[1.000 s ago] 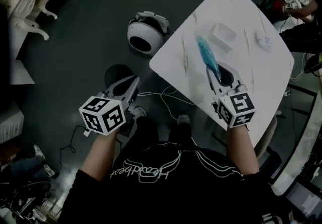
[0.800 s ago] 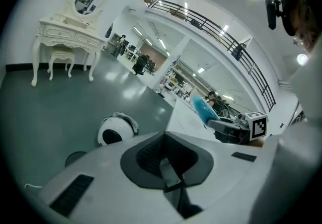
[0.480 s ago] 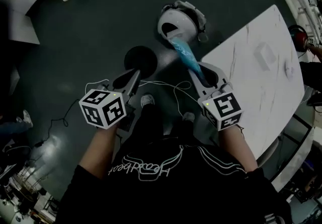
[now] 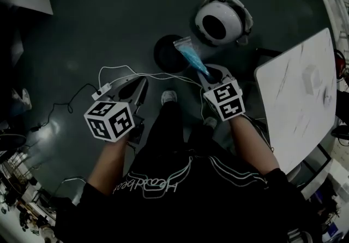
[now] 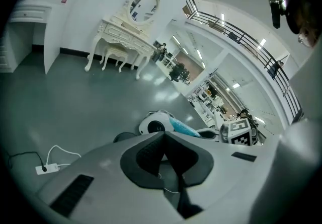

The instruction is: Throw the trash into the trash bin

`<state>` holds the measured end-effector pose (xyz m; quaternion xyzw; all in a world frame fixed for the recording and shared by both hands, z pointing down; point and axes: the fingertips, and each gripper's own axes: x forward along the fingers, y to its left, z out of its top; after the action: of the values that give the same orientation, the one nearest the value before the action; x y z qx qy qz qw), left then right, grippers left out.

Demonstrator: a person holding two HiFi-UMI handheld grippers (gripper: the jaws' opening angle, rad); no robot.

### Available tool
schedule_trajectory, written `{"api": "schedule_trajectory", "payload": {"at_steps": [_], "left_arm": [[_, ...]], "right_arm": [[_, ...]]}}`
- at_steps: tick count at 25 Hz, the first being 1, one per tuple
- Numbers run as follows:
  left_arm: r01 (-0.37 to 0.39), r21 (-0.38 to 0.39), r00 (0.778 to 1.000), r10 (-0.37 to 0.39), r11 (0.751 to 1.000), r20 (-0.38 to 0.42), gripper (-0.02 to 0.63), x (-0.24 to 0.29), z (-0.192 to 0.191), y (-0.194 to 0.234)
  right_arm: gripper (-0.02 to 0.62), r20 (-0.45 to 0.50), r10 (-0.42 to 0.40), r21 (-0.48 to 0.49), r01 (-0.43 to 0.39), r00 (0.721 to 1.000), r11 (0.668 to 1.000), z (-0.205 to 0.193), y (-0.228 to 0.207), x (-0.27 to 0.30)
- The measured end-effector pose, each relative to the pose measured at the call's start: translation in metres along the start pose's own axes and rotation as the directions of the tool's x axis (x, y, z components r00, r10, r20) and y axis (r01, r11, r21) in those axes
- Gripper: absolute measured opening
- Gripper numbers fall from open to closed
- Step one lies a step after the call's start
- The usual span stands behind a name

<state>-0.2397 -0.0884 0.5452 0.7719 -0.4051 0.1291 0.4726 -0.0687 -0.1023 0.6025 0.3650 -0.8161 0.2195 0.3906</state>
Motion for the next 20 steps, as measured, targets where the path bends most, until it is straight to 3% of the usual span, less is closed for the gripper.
{"api": "schedule_trajectory", "payload": {"at_steps": [5,10,20], "left_arm": [[-0.029,-0.013,0.999,0.029,0.999,-0.014,0.005,-0.012,-0.016,0.019],[-0.039,-0.013,0.999,0.038,0.999,-0.031,0.005,-0.015,-0.025,0.033],[-0.048,-0.035,0.997,0.046,0.998,-0.056,0.005,-0.012,-0.026,0.052]], "right_arm": [[0.075,-0.163,0.050,0.008,-0.049,0.985,0.999,-0.037,0.004,0.071],[0.075,-0.312,0.060,0.010,-0.060,0.948,0.998,-0.070,-0.007,0.119],[0.077,-0.457,0.071,0.036,-0.062,0.886,0.997,-0.094,-0.007,0.178]]}}
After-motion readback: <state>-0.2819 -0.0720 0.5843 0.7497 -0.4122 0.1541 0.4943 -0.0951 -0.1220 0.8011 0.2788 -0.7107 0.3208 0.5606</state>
